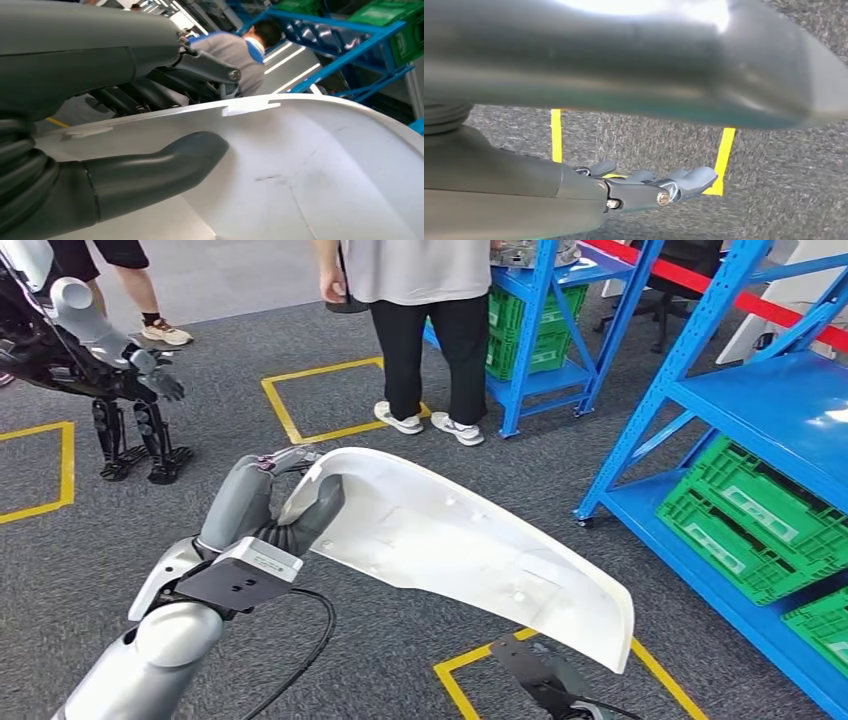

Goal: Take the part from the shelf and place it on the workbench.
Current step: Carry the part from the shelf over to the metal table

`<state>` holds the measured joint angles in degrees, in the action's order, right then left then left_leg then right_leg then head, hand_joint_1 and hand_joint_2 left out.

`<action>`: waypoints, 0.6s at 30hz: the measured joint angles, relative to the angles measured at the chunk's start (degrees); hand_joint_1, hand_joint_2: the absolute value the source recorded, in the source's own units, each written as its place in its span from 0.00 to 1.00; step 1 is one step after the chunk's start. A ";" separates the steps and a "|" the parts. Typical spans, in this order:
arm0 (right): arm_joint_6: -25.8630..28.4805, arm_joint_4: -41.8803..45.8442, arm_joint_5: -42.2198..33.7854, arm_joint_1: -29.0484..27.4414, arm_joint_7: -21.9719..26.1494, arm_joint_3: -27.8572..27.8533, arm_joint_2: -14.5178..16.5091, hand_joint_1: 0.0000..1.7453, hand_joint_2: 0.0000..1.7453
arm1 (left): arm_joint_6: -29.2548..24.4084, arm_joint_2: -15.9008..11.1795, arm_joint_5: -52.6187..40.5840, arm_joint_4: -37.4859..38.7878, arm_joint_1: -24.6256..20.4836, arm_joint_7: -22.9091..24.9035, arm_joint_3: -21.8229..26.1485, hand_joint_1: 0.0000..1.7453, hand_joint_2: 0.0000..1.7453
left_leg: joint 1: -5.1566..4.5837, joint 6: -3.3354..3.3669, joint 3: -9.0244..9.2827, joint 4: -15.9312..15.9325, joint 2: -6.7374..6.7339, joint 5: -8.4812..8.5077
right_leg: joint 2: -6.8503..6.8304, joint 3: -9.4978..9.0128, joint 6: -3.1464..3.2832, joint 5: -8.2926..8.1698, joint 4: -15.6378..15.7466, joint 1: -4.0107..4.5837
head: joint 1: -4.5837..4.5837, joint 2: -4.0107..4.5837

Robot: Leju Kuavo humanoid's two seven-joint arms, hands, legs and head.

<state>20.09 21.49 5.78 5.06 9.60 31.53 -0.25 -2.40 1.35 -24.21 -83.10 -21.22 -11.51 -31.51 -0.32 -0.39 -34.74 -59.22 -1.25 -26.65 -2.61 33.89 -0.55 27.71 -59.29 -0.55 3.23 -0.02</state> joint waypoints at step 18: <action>0.30 -0.46 -1.25 -1.11 0.99 -0.44 -0.16 0.00 0.00 | 0.37 0.02 1.60 -0.83 0.57 -0.54 0.36 1.00 1.00 | 0.13 0.03 0.16 0.15 5.50 -0.15 | 3.64 0.61 0.14 -0.72 0.13 -0.33 | -0.22 0.01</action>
<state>20.39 21.03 4.52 3.95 10.58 31.09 -0.41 -2.04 1.37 -22.61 -83.93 -20.65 -12.04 -31.15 -0.19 -0.36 -34.58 -59.08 4.25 -26.81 1.03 34.51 -0.41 26.98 -59.16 -0.88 3.01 -0.01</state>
